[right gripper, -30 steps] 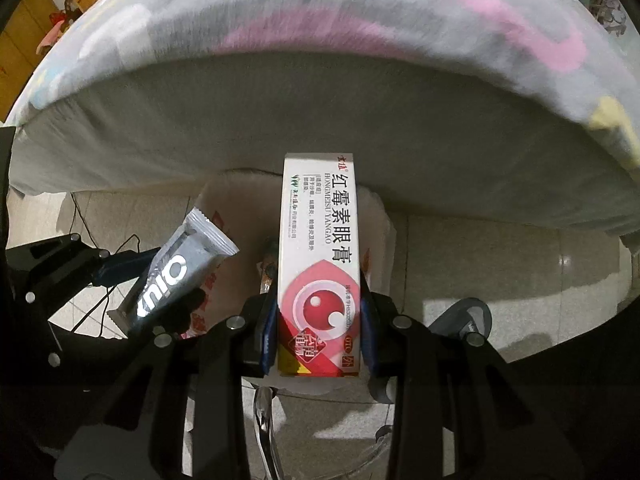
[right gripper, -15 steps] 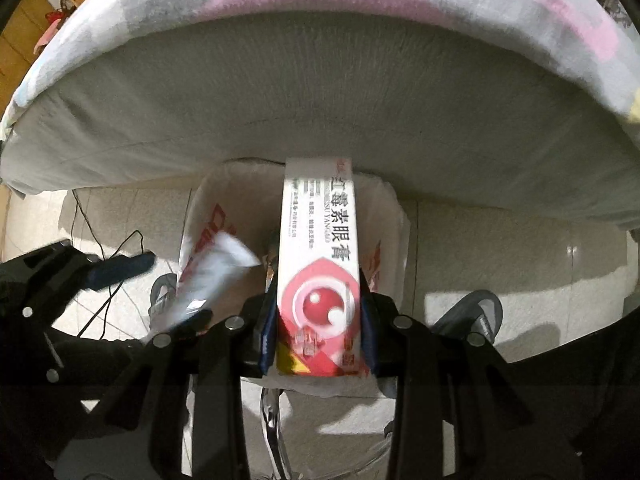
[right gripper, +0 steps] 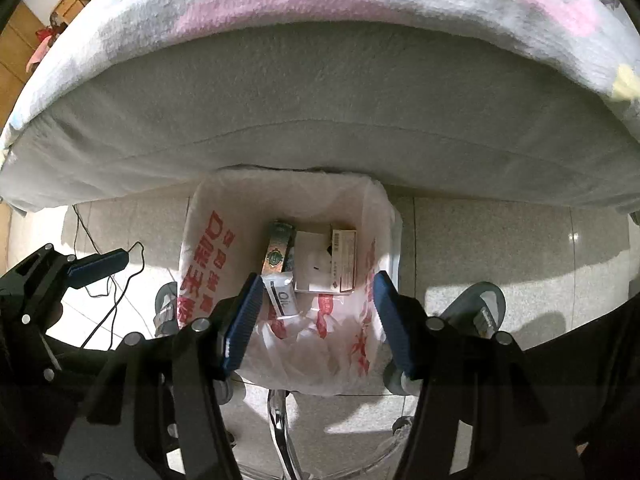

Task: Collect trash
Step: 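Raise both open tools back over the remaining candies on the bed, then grasp the red candy stick with the left tool while the right tool grasps the blue candy, then carry the red candy stick and blue candy down toward the white plastic bag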

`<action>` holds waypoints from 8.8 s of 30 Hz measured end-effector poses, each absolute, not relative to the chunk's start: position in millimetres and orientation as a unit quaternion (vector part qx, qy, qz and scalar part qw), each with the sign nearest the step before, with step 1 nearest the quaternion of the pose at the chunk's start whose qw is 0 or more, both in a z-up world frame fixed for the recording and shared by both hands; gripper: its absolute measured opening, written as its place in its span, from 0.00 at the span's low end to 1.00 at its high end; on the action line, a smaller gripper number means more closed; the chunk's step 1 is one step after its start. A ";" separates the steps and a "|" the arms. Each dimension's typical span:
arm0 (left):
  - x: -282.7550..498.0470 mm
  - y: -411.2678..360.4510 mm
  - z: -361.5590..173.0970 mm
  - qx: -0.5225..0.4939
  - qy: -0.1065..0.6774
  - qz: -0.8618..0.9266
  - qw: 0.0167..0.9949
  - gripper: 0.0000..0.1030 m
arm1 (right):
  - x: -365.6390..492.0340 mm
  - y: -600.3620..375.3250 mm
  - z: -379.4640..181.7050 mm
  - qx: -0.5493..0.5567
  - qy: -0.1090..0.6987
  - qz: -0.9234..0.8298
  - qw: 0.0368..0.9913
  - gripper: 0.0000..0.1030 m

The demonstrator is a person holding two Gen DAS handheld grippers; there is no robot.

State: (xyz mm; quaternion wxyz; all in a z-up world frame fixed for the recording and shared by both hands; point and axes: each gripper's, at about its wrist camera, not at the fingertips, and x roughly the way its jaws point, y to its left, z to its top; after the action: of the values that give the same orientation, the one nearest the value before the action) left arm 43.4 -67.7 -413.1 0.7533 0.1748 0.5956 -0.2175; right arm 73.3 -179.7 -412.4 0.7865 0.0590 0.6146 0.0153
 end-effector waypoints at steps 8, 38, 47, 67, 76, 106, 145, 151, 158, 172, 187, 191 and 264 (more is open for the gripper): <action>43.1 -66.0 -402.6 0.182 0.584 -0.214 0.762 0.77 | 68.0 -187.0 -399.7 0.086 0.604 0.015 0.792 0.65; 77.1 -27.4 -279.1 0.083 0.453 -0.185 0.868 0.77 | 39.9 -235.0 -284.1 0.122 0.502 -0.014 0.856 0.66; 97.3 -28.1 -243.8 0.062 0.413 -0.175 0.892 0.77 | 46.8 -236.2 -247.0 0.111 0.469 -0.021 0.876 0.73; 146.5 -25.4 -198.6 0.020 0.368 -0.157 0.916 0.83 | 79.3 -244.5 -191.3 0.090 0.411 -0.031 0.907 0.94; 183.9 -22.2 -200.3 0.023 0.363 -0.138 0.921 0.86 | 118.6 -245.3 -155.3 0.085 0.397 -0.022 0.914 0.94; 324.4 -61.4 -250.1 0.023 0.439 -0.107 0.892 0.88 | 330.8 -233.3 -169.2 0.074 0.457 -0.007 0.886 0.94; 371.6 -65.8 -294.2 -0.017 0.493 -0.061 0.868 0.88 | 437.2 -225.5 -289.6 0.115 0.581 0.016 0.805 0.94; 372.7 -69.0 -296.6 -0.008 0.488 -0.053 0.871 0.88 | 444.4 -225.5 -298.2 0.118 0.591 0.016 0.798 0.86; 372.1 -67.6 -296.1 0.003 0.478 -0.042 0.878 0.67 | 448.5 -225.1 -303.2 0.102 0.598 0.000 0.795 0.58; 367.4 -70.1 -285.0 0.010 0.458 -0.071 0.886 0.11 | 446.0 -225.2 -301.3 0.056 0.591 -0.010 0.805 0.23; 365.7 -71.6 -278.7 0.017 0.459 -0.078 0.885 0.11 | 439.1 -213.2 -293.7 0.043 0.578 -0.021 0.815 0.22; 362.8 -72.2 -274.1 0.021 0.454 -0.080 0.887 0.11 | 432.3 -210.3 -283.6 0.041 0.569 -0.019 0.821 0.22; 86.7 -41.8 -260.1 0.154 0.428 -0.133 0.881 0.11 | 94.8 -180.4 -231.0 0.063 0.480 0.013 0.875 0.23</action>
State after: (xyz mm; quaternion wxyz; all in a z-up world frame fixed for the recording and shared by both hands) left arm 86.7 -41.8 -260.1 0.8805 0.1542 0.4279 -0.1335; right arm 94.8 -180.4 -231.0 0.8748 0.0634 0.4802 0.0127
